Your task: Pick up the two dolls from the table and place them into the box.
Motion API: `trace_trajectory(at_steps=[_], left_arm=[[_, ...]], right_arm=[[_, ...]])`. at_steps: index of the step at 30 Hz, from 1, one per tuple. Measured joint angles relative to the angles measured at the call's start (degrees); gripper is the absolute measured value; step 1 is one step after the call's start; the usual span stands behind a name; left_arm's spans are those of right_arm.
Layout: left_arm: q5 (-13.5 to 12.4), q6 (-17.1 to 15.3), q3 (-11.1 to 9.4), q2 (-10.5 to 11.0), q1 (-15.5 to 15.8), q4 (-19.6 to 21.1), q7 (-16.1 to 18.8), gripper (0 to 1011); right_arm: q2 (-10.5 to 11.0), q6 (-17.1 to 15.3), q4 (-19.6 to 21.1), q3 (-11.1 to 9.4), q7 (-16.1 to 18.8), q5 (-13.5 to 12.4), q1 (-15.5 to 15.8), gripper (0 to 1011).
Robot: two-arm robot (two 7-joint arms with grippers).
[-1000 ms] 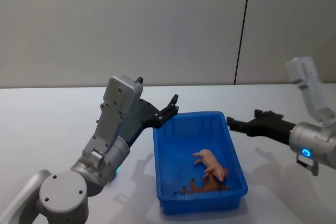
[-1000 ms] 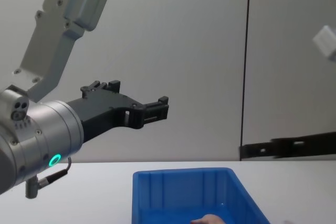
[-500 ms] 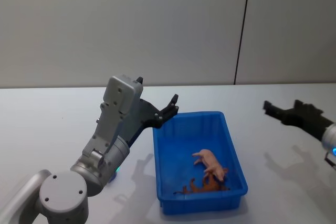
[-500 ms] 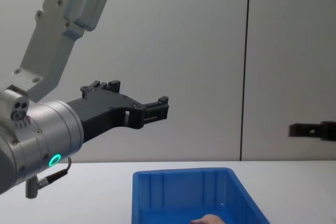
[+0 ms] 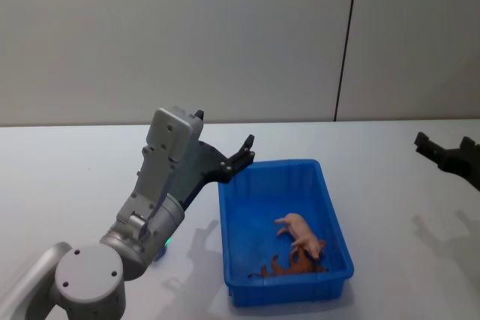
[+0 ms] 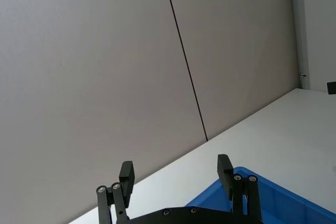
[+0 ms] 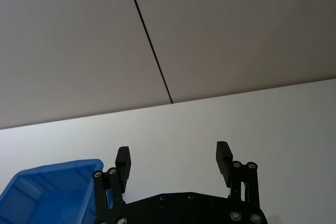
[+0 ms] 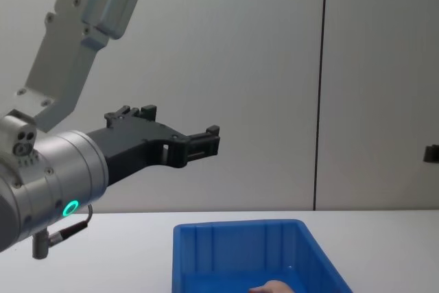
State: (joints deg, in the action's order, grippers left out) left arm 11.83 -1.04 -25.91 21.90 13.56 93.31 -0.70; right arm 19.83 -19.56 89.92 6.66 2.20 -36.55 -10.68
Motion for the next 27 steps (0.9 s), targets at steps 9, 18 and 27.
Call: trace_trajectory(at_steps=[9,18,27], left_arm=[[2.29,-3.30,0.85,1.60,-1.79,3.05,1.41,1001],[5.79,-8.14,2.08,4.69,-5.23,7.72,5.31,1001],[10.91,-14.73,3.58,8.38,-9.64,12.83,10.28,1001]], right_arm=[[0.47,1.50,0.49,-0.76,-1.16,-1.22,0.89,1001],[0.69,2.17,0.73,-1.08,-1.72,-1.73,1.27,1001],[0.79,2.52,0.85,-1.25,-1.99,-2.00,1.48,1001]])
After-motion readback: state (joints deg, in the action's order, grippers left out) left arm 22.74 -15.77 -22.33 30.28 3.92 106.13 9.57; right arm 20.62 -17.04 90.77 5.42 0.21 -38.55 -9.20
